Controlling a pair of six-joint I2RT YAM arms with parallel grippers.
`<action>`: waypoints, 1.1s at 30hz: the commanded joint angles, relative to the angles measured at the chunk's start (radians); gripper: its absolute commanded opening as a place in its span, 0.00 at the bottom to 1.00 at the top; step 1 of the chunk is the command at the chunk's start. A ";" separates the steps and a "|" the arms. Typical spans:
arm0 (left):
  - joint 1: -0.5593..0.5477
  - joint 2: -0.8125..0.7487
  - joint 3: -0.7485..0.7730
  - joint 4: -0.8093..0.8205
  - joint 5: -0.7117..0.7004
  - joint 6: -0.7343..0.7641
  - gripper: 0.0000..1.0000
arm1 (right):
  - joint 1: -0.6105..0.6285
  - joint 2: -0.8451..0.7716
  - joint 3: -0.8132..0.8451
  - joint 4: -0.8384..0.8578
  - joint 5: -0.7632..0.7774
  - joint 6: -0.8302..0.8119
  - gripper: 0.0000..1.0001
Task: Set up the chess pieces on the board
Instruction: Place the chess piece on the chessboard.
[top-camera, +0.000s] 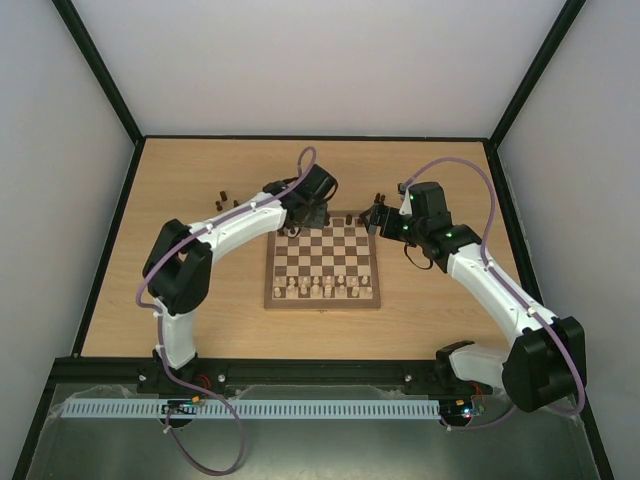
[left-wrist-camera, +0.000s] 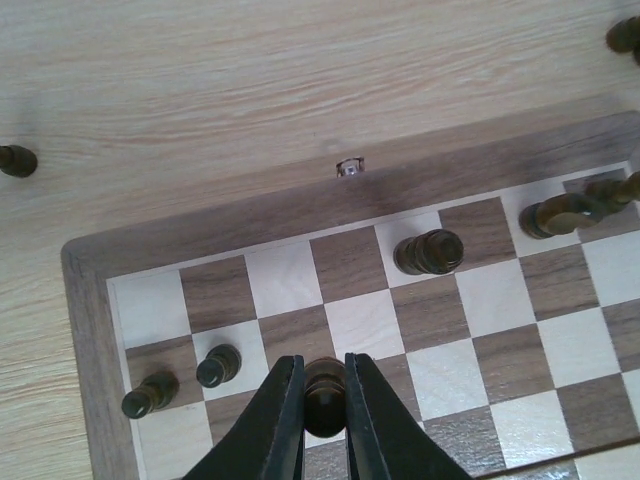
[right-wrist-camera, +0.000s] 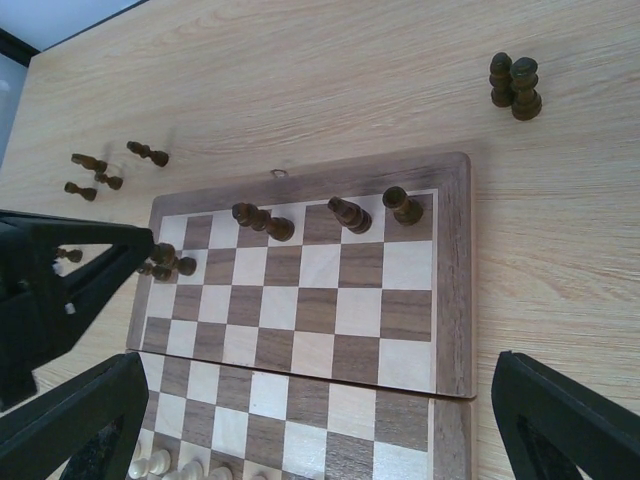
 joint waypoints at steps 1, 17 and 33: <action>0.002 0.040 -0.016 0.013 -0.009 -0.007 0.11 | -0.004 0.002 -0.011 -0.026 -0.004 0.000 0.95; 0.038 0.106 -0.077 0.083 0.027 -0.009 0.11 | -0.003 0.019 -0.011 -0.019 -0.033 -0.002 0.95; 0.044 0.113 -0.081 0.093 0.029 -0.004 0.20 | -0.003 0.029 -0.012 -0.013 -0.055 -0.002 0.95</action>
